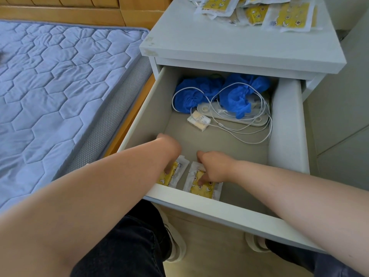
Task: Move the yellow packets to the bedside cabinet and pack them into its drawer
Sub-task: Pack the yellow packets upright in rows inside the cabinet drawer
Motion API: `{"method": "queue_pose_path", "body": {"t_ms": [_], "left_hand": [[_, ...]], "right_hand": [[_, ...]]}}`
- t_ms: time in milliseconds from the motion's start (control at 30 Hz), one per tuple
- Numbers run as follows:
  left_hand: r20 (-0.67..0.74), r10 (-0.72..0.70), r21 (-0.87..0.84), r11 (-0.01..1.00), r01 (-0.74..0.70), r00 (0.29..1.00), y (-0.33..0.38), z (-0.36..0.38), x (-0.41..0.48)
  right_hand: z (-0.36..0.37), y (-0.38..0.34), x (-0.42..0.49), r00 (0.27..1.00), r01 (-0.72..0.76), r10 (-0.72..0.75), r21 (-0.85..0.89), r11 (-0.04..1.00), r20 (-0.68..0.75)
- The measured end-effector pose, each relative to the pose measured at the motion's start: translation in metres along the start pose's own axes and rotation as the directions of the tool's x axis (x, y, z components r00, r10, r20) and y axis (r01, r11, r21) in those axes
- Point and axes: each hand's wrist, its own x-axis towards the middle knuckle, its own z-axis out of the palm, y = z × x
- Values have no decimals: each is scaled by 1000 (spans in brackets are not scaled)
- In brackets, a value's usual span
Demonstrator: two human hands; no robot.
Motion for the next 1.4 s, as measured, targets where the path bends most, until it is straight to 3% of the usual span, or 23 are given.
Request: {"method": "queue_pose_path", "body": {"t_ms": [167,333,500,633,767,867,967,1200,1333,1400], "left_hand": [[17,21,-145,989,-18,1000,-7,4,5],[-71,-6,-248,969,-12,997,-16,4,8],[-159,-55,-288,958,8,986,-22,0,4],[-141,-92,-243,968,55,986,-22,-1,2],[-73,-102,-178,980,87,992,-18,-2,0],[-41,-84,-198,977,74,996,-17,-2,0],[-40,-56,-265,963,44,998,-16,-1,0],[18,-1,-350,937,7,1000,-18,5,3],[46,12,-339,941,5,999,-18,6,4],[44,15,-351,936,1,999,-18,6,4]], "right_hand": [[2,-5,2,998,-58,58,-5,998,22],[-2,-1,4,998,-19,19,-2,1000,64],[-4,-3,3,999,34,-34,33,999,-16],[-13,-1,-1,988,-153,153,-6,988,10],[-31,6,-12,883,-428,432,-65,901,180],[-23,9,-10,750,-512,466,-34,858,469],[-4,12,-3,682,-607,424,138,782,595],[8,5,0,734,-656,369,457,601,570],[6,-2,1,809,-565,336,479,672,482],[-4,-4,-2,829,-513,352,342,787,434]]}}
